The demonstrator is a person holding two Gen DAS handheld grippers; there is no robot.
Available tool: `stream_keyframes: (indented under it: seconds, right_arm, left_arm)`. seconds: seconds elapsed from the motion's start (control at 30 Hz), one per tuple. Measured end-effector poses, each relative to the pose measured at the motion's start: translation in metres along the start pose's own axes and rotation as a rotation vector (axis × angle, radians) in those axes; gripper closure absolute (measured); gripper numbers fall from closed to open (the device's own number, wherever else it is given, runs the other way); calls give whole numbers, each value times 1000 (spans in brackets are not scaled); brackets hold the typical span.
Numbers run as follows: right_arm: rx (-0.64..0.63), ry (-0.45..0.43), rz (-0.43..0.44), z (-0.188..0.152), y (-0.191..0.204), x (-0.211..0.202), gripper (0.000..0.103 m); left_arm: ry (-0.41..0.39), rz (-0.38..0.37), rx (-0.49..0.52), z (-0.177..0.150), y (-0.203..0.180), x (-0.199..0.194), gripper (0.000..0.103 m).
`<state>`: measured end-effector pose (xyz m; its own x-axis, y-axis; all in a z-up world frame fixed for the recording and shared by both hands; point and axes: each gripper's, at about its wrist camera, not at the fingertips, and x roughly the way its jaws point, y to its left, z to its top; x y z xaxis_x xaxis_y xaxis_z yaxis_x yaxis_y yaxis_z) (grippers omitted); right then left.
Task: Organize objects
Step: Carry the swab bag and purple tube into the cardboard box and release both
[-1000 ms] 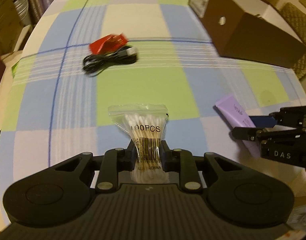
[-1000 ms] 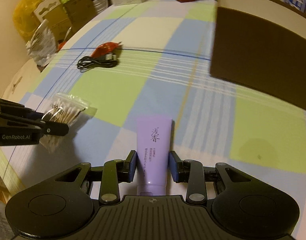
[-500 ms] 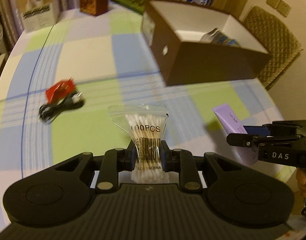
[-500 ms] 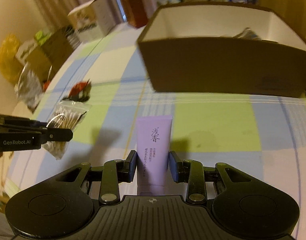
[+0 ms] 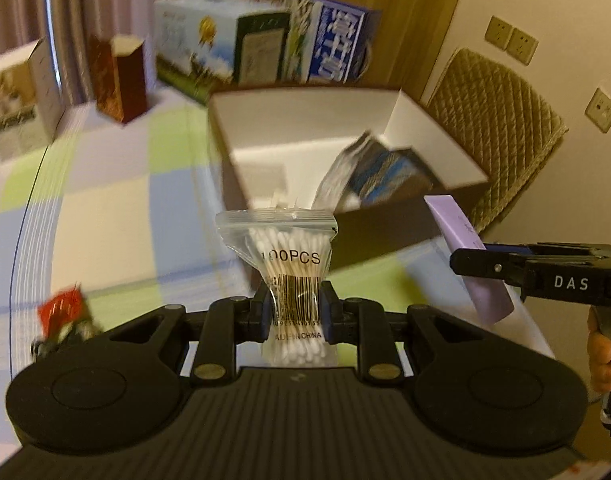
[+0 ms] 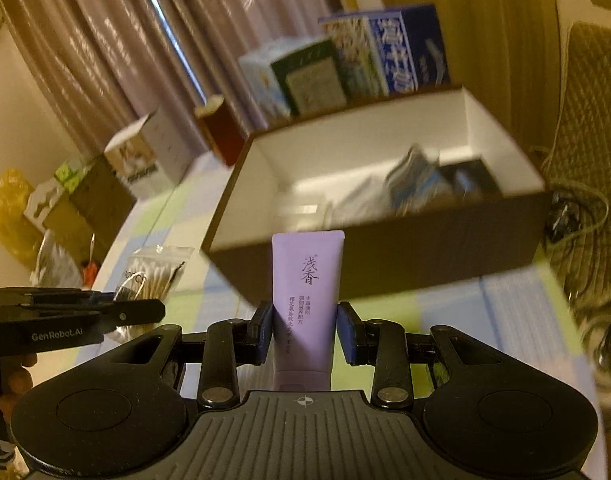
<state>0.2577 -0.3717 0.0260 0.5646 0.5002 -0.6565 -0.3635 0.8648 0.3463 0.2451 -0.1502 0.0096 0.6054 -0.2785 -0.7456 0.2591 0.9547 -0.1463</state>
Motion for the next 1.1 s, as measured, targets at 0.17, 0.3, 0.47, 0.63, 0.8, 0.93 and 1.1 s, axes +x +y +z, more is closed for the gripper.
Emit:
stream_keyframes:
  seconds: [0.17,0.3,0.47,0.63,0.8,0.93,1.1]
  right_arm:
    - [-21,-43,-6,35,-9,9,72]
    - [-40,-66,-2,59,-20,19,72]
    - [-59,-61,-19,86,-35,44,72]
    - [-58,-26,-44,106,-54,78,72]
    - [-76,10,-60,120,-70,109,72]
    - [-85,31,-62,129,-78,130,72]
    - [-97,51,-75,136,-84,151,72]
  left_arm:
    - [-44,2,25,36,-11,16,84]
    - [-52,2,20,61,-15,33,84]
    - [-46,-3,24,92,-19,61,84]
    - [-11,9,41,113,-23,99,84]
    - [29,15,48,128,-24,136,84]
    - [63,19,52,138,-22,164,84]
    - [89,24,47,147,-20,192,83]
